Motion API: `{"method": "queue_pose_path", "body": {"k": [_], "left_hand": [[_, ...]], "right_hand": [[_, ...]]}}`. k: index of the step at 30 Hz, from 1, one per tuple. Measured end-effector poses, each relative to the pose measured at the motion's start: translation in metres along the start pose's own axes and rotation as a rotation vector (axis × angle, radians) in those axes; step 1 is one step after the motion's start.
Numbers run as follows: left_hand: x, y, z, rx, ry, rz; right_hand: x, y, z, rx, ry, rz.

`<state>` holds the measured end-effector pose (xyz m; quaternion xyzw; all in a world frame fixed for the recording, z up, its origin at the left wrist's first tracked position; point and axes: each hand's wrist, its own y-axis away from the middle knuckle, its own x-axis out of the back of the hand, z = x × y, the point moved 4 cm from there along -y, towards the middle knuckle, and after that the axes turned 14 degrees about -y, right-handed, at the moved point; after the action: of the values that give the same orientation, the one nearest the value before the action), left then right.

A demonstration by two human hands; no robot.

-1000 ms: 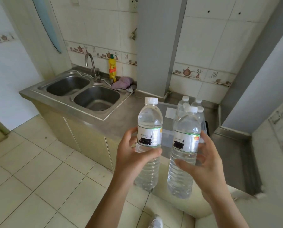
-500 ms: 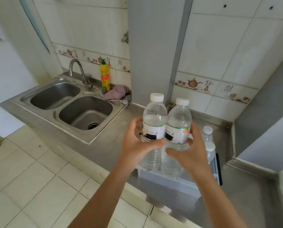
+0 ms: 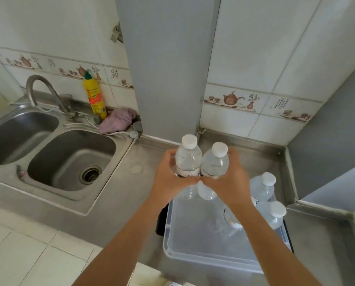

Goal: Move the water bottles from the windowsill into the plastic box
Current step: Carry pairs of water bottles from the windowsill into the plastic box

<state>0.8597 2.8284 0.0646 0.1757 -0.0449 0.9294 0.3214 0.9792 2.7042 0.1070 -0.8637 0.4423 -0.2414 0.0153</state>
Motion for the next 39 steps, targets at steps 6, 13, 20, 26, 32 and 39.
{"method": "queue_pose_path", "body": {"k": [6,13,20,26,32,39], "left_hand": [[-0.008,-0.020,-0.026,0.025,-0.145,-0.038],[-0.013,-0.019,-0.042,-0.065,-0.338,-0.059],[-0.016,-0.017,-0.053,-0.158,-0.467,-0.092],[-0.010,-0.017,-0.040,-0.317,-0.469,-0.120],[-0.001,-0.010,-0.013,-0.507,-0.638,-0.057],[0.003,0.004,0.012,-0.917,-1.028,0.217]], "right_hand": [[-0.017,-0.014,0.024,-0.071,0.259,-0.087],[-0.030,0.001,0.039,-0.193,0.248,-0.089],[-0.034,0.012,0.038,-0.225,0.101,0.033],[-0.033,0.020,0.023,-0.070,0.231,0.041],[-0.027,0.027,0.001,0.152,0.441,0.022],[-0.021,0.054,-0.001,0.132,0.541,0.046]]}}
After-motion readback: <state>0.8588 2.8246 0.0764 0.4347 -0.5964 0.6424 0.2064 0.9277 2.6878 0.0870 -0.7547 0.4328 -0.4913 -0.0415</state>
